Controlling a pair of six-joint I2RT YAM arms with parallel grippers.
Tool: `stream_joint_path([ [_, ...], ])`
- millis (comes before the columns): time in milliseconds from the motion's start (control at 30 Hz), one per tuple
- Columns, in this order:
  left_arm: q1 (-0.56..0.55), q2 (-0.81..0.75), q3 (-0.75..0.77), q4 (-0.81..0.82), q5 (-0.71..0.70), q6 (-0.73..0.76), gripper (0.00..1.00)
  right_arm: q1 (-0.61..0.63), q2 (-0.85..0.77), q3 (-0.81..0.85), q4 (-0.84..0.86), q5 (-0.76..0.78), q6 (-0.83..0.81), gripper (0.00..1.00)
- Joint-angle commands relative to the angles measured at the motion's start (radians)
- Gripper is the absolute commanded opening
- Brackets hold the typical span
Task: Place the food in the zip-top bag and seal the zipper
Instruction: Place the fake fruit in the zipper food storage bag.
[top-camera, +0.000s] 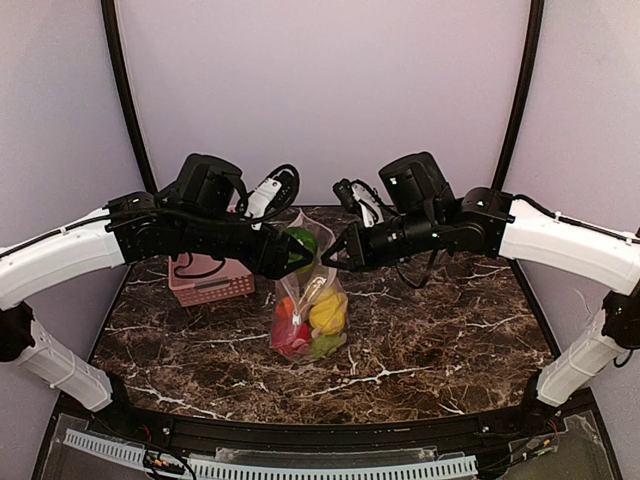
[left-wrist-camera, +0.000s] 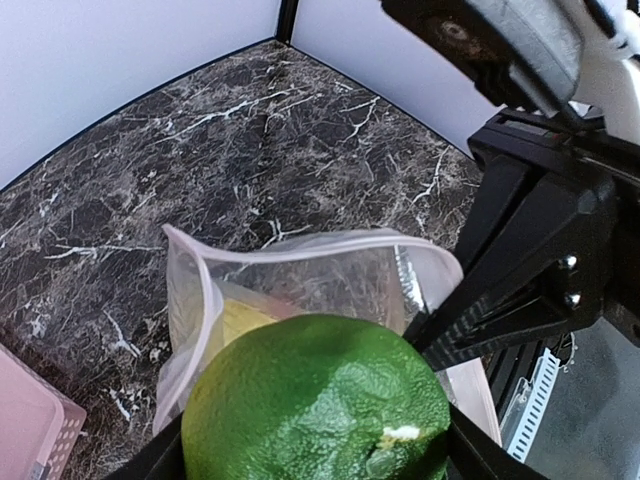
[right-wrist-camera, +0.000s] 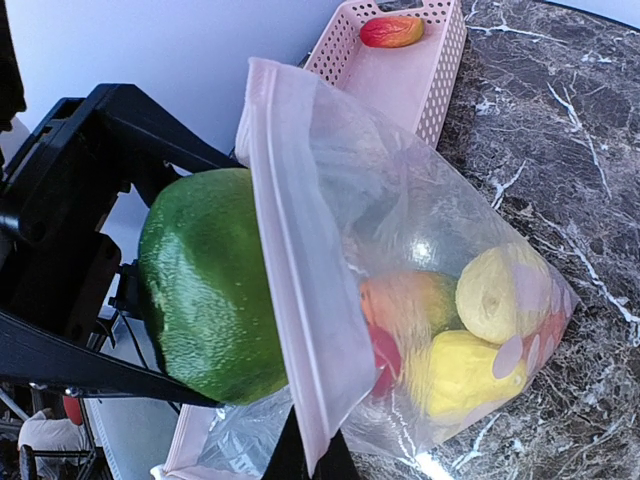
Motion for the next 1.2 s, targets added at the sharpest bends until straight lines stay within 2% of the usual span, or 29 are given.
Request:
stream_joint_path([
  [0,-0.009,0.017,0.045,-0.091,-0.05,0.034,0.75,-0.002,0.01,0.02,0.021,-0.005,-0.007,0.0],
  [200,-0.013,0.024,0.05,-0.099,-0.098,0.025,0.82,-0.002,0.015,0.022,0.02,-0.004,-0.008,0.0],
  [800,-0.013,0.016,0.056,-0.094,-0.093,0.022,0.91,-0.002,0.023,0.024,0.019,-0.006,-0.009,0.0],
  [1033,-0.012,-0.007,0.065,-0.076,-0.073,0.01,0.95,-0.002,0.021,0.025,0.019,-0.004,-0.009,0.0],
  [1167,-0.012,-0.025,0.078,-0.074,-0.012,0.0,0.96,-0.002,0.021,0.025,0.018,-0.005,-0.01,0.0],
])
